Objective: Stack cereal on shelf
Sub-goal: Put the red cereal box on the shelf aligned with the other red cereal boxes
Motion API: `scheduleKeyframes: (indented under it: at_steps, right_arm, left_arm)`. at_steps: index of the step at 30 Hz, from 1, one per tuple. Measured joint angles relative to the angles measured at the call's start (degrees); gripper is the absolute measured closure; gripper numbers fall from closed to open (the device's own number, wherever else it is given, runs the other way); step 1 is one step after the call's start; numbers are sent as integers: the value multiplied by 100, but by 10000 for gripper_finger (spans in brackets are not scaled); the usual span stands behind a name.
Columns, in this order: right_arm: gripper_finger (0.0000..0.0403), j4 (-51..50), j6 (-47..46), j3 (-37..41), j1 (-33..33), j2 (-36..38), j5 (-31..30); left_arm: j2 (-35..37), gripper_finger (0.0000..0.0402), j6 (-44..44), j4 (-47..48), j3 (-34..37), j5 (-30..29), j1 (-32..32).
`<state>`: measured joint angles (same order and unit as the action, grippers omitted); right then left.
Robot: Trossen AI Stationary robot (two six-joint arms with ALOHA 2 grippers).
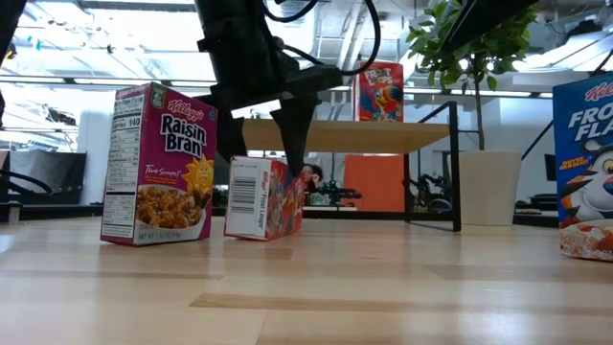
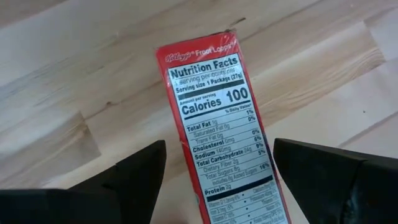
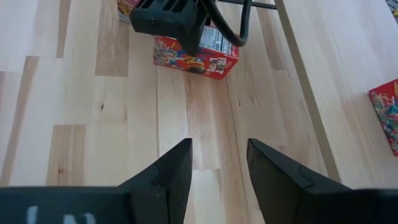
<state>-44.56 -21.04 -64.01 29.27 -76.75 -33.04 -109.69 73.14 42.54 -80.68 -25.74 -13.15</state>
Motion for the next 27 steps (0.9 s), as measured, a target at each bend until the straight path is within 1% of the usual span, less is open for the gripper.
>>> scheduleKeyframes:
  at_steps: [4,6,12,15,18,23,27]
  right_arm:
    - [235,0,-2,0,1,0,0]
    - [240,0,0,0,1,0,0]
    - [252,0,-9,0,1,0,0]
    - [258,0,-9,0,-1,0,0]
    - [264,0,-8,0,0,0,0]
    - [271,-2,4,0,32,0,-4]
    - [275,-28,44,0,164,73,-16]
  left_arm:
    - [0,118,-4,2,0,0,0]
    - [0,127,-4,2,0,2,0]
    - [0,187,-48,0,0,15,0]
    - [2,218,-49,-2,0,120,0]
    - [2,239,-170,0,0,208,-5]
    - [7,255,-397,13,-86,342,-40]
    - [7,257,-827,18,-348,349,-88]
